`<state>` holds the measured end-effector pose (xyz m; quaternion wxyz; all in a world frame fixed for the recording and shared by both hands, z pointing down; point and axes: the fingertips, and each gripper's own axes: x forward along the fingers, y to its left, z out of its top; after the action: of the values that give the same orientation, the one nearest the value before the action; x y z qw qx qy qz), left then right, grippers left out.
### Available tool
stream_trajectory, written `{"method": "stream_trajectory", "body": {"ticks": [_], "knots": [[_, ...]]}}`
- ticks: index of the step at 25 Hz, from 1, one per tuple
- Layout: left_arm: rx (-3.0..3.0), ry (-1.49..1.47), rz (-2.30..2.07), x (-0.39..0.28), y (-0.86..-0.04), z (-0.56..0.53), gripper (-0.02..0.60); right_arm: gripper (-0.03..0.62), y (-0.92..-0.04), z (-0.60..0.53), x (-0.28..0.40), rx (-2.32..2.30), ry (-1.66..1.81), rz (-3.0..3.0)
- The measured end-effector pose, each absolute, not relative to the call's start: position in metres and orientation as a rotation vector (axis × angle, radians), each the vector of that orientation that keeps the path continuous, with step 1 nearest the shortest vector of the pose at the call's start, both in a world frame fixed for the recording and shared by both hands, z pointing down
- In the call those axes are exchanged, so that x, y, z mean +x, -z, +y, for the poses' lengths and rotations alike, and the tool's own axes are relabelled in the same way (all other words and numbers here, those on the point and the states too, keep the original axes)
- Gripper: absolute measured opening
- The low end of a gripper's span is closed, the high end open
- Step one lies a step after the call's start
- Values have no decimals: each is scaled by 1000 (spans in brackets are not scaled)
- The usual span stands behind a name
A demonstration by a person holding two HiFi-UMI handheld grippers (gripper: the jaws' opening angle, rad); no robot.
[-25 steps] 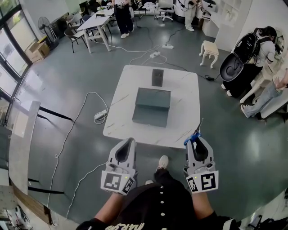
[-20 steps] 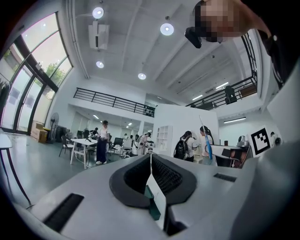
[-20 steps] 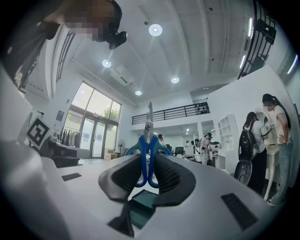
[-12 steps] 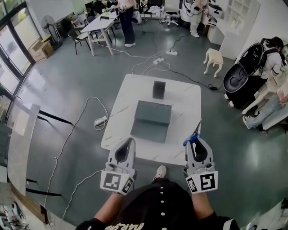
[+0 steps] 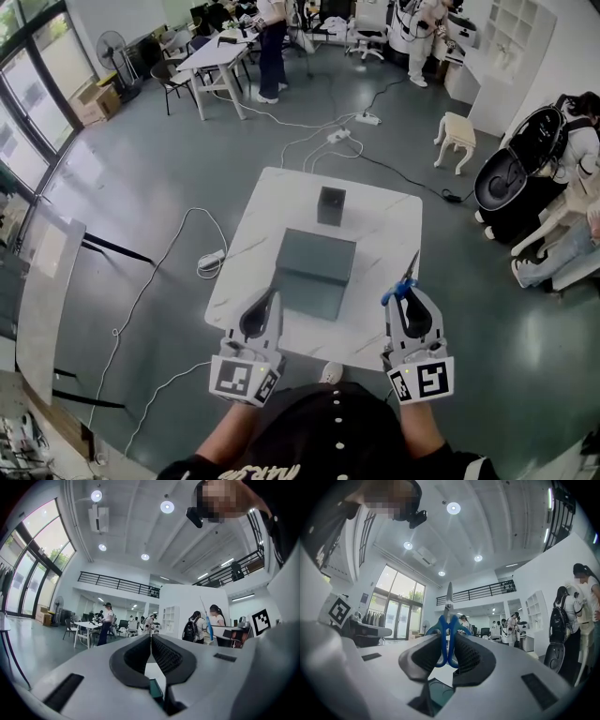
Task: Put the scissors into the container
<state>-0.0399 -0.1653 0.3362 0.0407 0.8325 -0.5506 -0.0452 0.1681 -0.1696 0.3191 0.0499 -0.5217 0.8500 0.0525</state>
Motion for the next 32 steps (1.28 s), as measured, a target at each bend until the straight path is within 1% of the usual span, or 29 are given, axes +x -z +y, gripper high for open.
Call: {"method": "stream_trajectory", "body": {"ticks": [12,26,32], "knots": [[2482,133,-1726,-45,-342,-195,35,98,-322,-207,170,-1566,-133,2638],[2489,91,-1646,-64,-356,-237,34,98,-345,-243,141,-1600,-102,2710],[2454,67,-1620,-81,-373,-243,35,98,-368,-257,112,-1559,-115,2840]]}}
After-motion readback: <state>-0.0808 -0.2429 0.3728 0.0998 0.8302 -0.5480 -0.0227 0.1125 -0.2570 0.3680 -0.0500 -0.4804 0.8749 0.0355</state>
